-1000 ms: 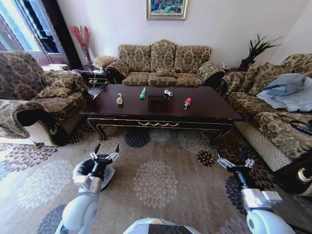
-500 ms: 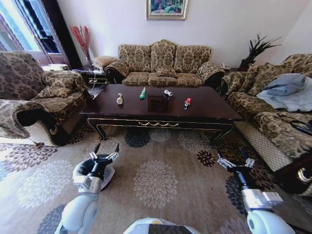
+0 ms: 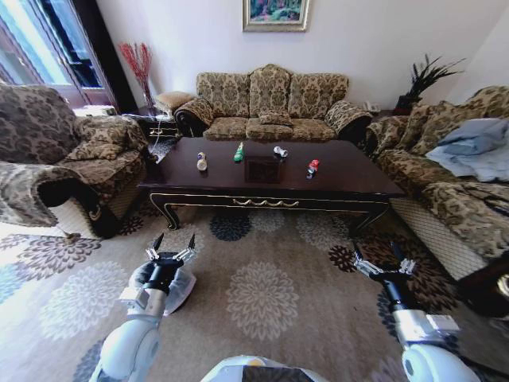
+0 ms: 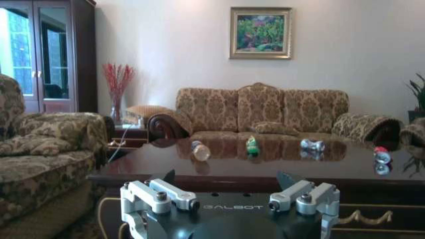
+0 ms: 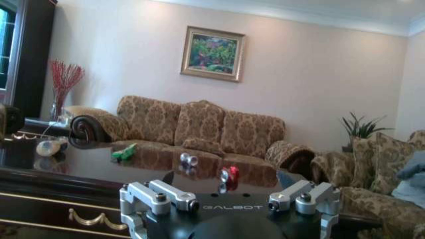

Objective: Move to the front of the table and place the trash on the table into the trash bin.

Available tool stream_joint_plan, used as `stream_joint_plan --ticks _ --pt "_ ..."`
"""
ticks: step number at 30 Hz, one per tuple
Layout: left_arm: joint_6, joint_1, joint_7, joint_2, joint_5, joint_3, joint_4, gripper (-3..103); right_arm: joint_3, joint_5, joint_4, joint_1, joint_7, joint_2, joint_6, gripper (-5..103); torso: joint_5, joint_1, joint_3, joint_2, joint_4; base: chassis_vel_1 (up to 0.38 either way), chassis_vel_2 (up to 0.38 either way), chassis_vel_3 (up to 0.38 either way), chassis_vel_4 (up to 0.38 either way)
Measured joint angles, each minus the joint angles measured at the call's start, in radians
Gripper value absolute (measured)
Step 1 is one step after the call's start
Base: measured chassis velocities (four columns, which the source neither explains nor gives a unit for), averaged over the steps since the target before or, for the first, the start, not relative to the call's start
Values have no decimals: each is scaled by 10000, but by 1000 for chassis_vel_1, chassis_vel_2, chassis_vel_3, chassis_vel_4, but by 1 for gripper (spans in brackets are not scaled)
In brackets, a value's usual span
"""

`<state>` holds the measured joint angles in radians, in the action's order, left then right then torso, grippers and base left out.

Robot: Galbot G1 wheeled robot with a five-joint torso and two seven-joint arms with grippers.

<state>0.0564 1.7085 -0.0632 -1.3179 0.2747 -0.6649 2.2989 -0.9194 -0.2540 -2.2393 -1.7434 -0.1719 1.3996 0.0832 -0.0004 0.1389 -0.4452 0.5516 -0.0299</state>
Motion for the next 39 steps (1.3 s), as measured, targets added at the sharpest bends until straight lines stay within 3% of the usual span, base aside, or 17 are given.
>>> stream_joint_plan --ticks 8,18,39 --pt "378 35 -28 -47 -275 -16 78 100 59 111 64 -45 7 13 78 100 6 -68 64 -134 -1 286 307 -292 -288" --pt "428 29 -28 -50 -288 1 56 100 155 147 174 -3 9 49 93 100 4 -269 384 -659 -2 209 204 -207 -212" --pt "697 -103 6 -12 -176 -2 -596 100 175 -105 303 43 17 99 164 100 5 -568 817 -1394 -1 15 8 -16 -9"
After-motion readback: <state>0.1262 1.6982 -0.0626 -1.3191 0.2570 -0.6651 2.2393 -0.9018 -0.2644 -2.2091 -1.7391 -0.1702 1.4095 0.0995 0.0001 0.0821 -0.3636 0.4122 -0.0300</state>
